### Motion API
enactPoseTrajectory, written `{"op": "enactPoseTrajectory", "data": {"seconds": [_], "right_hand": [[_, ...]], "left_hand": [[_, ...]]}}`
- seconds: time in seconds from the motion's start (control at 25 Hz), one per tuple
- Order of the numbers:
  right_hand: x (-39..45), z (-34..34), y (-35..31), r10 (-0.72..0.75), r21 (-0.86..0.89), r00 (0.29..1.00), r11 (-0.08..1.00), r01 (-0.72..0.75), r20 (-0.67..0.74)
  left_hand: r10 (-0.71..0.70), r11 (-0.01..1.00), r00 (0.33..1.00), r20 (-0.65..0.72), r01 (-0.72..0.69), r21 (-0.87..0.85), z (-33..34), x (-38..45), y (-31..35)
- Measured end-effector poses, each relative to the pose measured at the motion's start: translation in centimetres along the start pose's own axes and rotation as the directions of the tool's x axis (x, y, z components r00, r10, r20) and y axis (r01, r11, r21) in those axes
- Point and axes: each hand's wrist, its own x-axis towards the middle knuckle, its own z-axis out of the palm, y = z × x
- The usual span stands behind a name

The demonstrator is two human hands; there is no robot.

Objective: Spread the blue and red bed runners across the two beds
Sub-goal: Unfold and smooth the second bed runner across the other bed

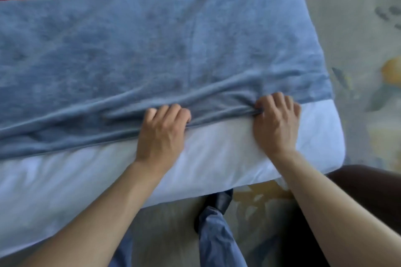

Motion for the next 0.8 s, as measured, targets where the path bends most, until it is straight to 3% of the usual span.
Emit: {"op": "enactPoseTrajectory", "data": {"seconds": [0.08, 0.16, 0.32, 0.44, 0.8], "right_hand": [[-1.0, 0.0, 1.7, -0.086, 0.033, 0.996, 0.996, 0.086, 0.003], [-0.2, 0.3, 3.5, -0.116, 0.061, 0.993, 0.991, 0.116, 0.004], [2.8, 0.6, 9.2, -0.002, 0.092, 1.0, 0.996, 0.002, 0.007], [1.1, 0.6, 11.3, -0.016, 0.089, 0.999, 0.996, 0.014, 0.028], [0.0, -0.6, 6.1, -0.22, 0.231, 0.973, 0.952, 0.199, 0.065]], "left_hand": [[-0.082, 0.997, 0.997, 0.005, 0.082, 0.004, 0.5, -0.9, 1.7], [-0.077, 0.997, 0.997, 0.005, 0.076, 0.005, 0.6, 0.3, 3.8], [-0.004, 1.0, 1.0, -0.021, 0.005, 0.018, 2.0, 6.4, 9.0], [0.005, 1.0, 1.0, 0.021, -0.005, 0.026, 3.2, 5.9, 11.2], [-0.006, 0.999, 0.998, 0.058, 0.009, -0.043, 2.6, 4.1, 12.5]]}}
